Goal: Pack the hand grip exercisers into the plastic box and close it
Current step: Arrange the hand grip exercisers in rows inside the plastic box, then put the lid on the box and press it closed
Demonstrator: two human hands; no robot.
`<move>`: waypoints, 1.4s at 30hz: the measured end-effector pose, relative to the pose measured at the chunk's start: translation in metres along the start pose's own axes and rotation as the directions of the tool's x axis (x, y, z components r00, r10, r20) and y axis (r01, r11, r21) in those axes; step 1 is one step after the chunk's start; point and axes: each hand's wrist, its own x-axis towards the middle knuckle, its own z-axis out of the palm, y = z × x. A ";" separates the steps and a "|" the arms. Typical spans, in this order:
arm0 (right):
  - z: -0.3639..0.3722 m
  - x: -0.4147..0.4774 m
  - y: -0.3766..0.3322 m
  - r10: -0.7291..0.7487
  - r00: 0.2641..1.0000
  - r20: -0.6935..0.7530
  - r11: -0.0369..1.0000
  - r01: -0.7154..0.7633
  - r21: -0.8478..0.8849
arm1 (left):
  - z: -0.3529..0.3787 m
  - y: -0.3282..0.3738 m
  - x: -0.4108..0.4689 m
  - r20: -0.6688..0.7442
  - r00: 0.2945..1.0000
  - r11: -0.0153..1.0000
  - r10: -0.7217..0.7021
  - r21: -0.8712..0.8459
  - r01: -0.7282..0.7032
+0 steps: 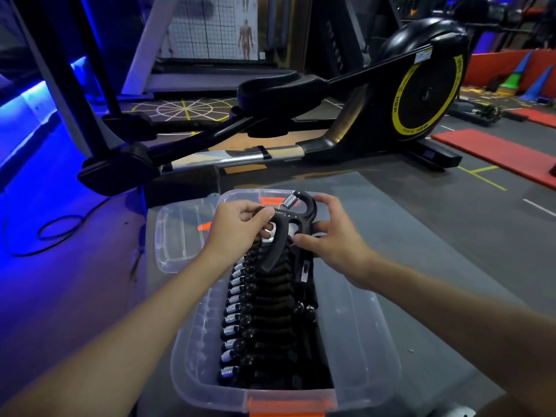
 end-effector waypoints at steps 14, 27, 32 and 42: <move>0.034 0.012 0.062 0.288 0.958 -0.016 0.875 -0.270 -0.403 | -0.039 -0.041 -0.008 0.133 0.978 0.687 0.161 0.697 -0.208; 0.028 -0.002 0.077 0.384 0.907 0.175 0.861 -0.283 -0.422 | -0.039 -0.037 -0.010 0.143 0.979 0.702 0.146 0.683 -0.205; 0.025 -0.011 0.059 0.213 0.961 0.176 0.856 -0.097 -0.507 | -0.041 -0.037 -0.011 0.139 0.976 0.752 0.169 0.622 -0.219; -0.030 -0.037 0.055 -0.082 0.996 0.029 0.675 0.077 -0.734 | -0.041 -0.038 -0.028 0.185 0.976 0.895 0.116 0.408 -0.184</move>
